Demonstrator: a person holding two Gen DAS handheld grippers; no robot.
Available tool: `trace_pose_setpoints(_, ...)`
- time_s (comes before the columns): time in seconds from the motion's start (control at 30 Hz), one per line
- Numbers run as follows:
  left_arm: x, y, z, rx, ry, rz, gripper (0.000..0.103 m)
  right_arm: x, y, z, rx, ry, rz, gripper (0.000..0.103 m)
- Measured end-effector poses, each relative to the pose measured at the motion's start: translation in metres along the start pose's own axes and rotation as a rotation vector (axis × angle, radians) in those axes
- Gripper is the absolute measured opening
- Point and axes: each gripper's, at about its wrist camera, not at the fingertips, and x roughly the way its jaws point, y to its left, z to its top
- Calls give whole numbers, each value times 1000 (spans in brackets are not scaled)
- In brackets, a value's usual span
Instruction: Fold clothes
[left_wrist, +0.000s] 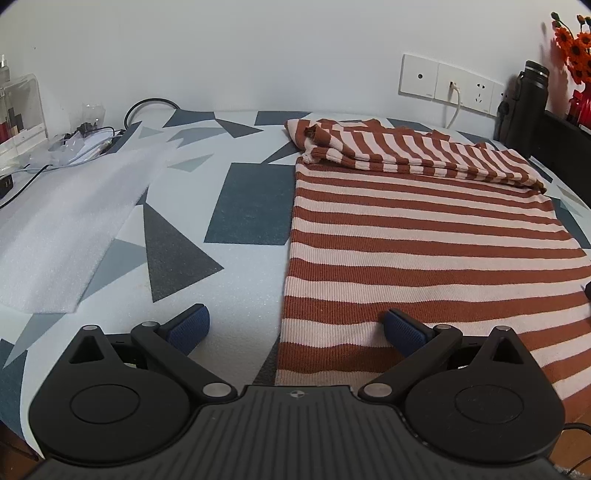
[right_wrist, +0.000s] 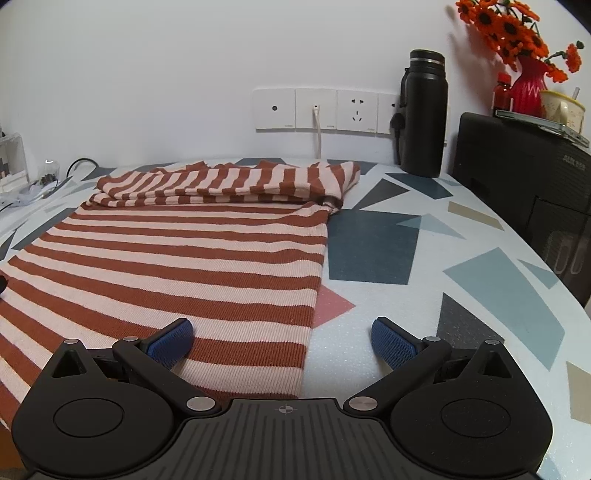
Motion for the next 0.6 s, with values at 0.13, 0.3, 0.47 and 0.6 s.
trace_pose_setpoints(0.13, 1, -1, 1, -10, 4, 11, 103, 0, -1, 0, -1, -1, 2, 102)
trace_pose_setpoints(0.3, 2, -3, 3, -18, 20, 19, 103, 0, 0, 2, 3, 6, -1, 102)
trace_pose_setpoints(0.47, 4, -3, 7, -27, 39, 25, 103, 1, -1, 3, 6, 15, 0, 102)
trace_pose_setpoints(0.6, 4, -3, 8, -35, 48, 29, 103, 2, -2, 4, 14, 23, 3, 102)
